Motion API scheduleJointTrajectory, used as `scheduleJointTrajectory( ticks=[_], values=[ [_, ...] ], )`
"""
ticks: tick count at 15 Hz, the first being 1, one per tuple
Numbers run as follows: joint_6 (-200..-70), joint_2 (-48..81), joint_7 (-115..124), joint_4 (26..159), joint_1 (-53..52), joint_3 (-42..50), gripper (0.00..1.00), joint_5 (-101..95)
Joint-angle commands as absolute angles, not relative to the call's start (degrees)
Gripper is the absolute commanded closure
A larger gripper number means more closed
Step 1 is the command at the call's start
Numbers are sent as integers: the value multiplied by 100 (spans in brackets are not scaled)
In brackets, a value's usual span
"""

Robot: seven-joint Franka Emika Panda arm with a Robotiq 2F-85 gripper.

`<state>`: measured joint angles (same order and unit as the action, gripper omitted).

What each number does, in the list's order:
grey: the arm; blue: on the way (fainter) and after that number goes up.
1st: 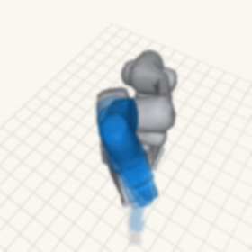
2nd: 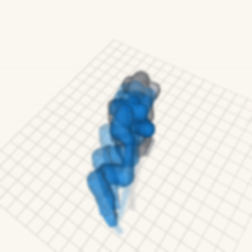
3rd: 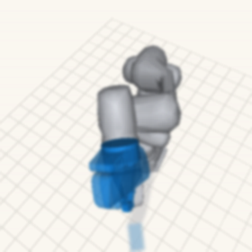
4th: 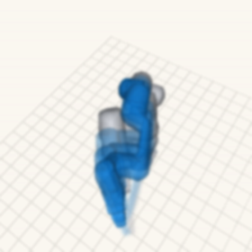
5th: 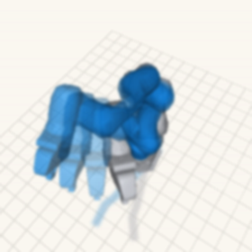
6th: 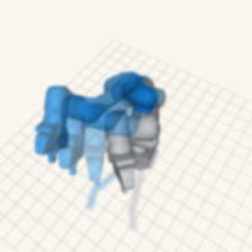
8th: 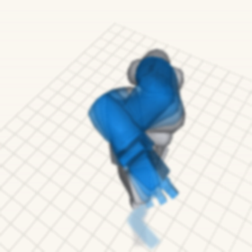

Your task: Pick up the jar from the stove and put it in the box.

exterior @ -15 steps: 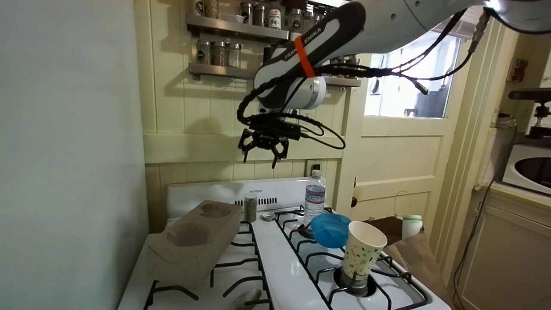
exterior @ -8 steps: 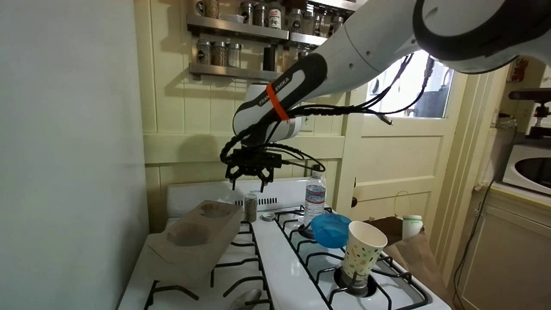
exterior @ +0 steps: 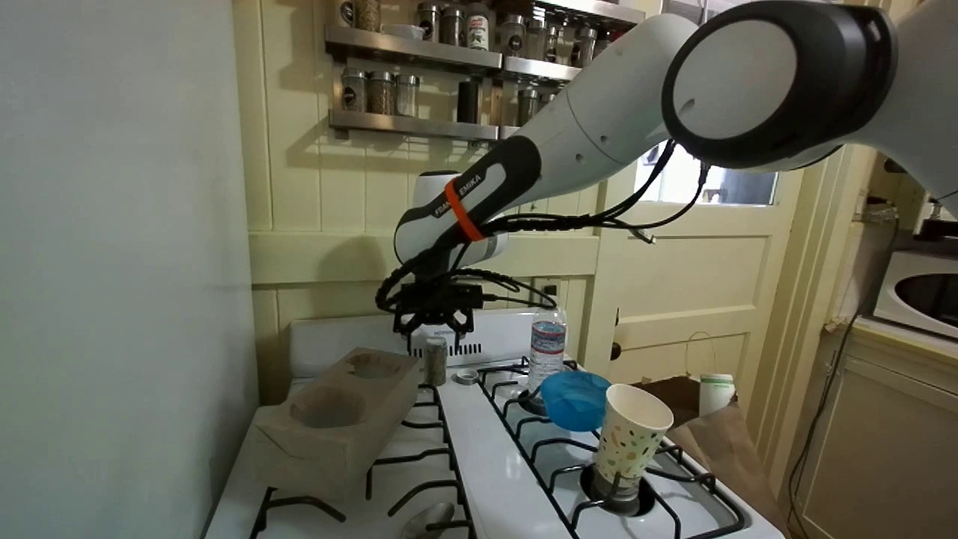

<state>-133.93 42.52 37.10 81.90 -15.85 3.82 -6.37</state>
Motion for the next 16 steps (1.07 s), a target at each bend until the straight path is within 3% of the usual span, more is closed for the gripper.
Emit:
scheduleJointTrajectory(
  ticks=[1, 3, 9, 16],
  values=[
    [-12919, 4515, 3750, 7770, -1699, 461, 0, -716],
    [-12832, 4565, 3783, 7687, -1710, 470, 25, -718],
    [-12783, 4599, 3795, 7566, -1750, 517, 74, -766],
    [-13204, 2898, 3254, 8844, -1691, 337, 77, -908]
  ],
)
